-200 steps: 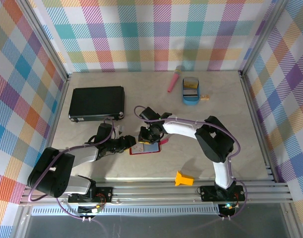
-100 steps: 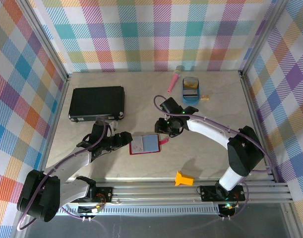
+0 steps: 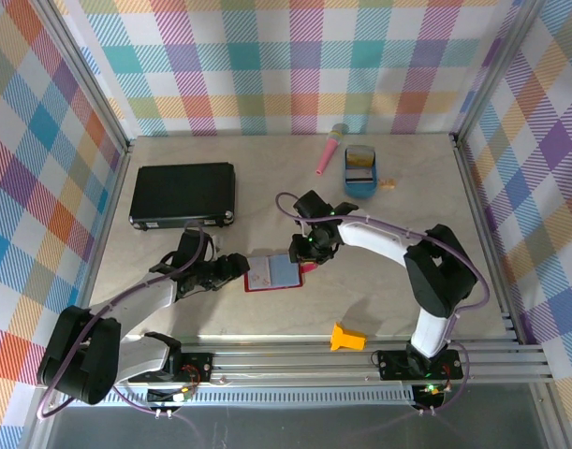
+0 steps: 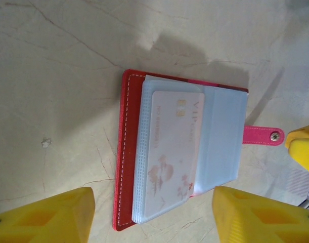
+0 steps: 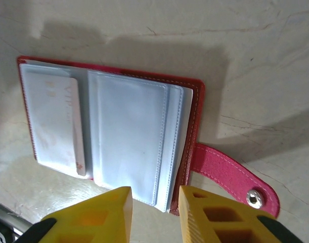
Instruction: Put the credit cards into the card holder
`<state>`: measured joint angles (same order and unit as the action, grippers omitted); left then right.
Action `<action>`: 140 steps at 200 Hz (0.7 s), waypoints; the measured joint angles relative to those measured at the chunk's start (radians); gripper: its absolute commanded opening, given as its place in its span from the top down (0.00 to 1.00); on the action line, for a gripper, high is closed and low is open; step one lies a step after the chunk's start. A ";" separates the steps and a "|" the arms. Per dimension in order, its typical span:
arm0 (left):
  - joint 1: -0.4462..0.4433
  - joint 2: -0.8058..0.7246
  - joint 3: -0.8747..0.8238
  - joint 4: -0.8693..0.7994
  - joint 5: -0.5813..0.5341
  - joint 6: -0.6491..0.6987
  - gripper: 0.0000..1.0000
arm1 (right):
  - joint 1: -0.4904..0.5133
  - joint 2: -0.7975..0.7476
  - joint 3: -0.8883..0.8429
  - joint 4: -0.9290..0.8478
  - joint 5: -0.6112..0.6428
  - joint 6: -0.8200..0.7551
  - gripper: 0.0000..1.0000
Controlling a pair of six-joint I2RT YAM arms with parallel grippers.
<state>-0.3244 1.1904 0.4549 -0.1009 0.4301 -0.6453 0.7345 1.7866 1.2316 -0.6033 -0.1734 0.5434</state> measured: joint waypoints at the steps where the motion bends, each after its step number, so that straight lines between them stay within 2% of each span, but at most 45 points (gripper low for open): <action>1: 0.000 0.003 0.000 0.003 0.002 0.000 0.40 | 0.000 0.002 0.001 0.000 -0.001 0.000 0.73; 44: 0.000 0.028 0.000 0.036 0.011 -0.013 0.46 | 0.000 0.054 0.016 0.004 -0.023 0.001 0.83; 140: -0.008 0.122 0.033 0.049 0.013 0.036 0.43 | 0.000 0.117 0.055 0.011 -0.042 -0.002 0.83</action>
<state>-0.3328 1.3125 0.4881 -0.0521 0.4427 -0.6090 0.7345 1.9041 1.2861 -0.5919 -0.2153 0.5415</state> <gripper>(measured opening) 0.571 0.175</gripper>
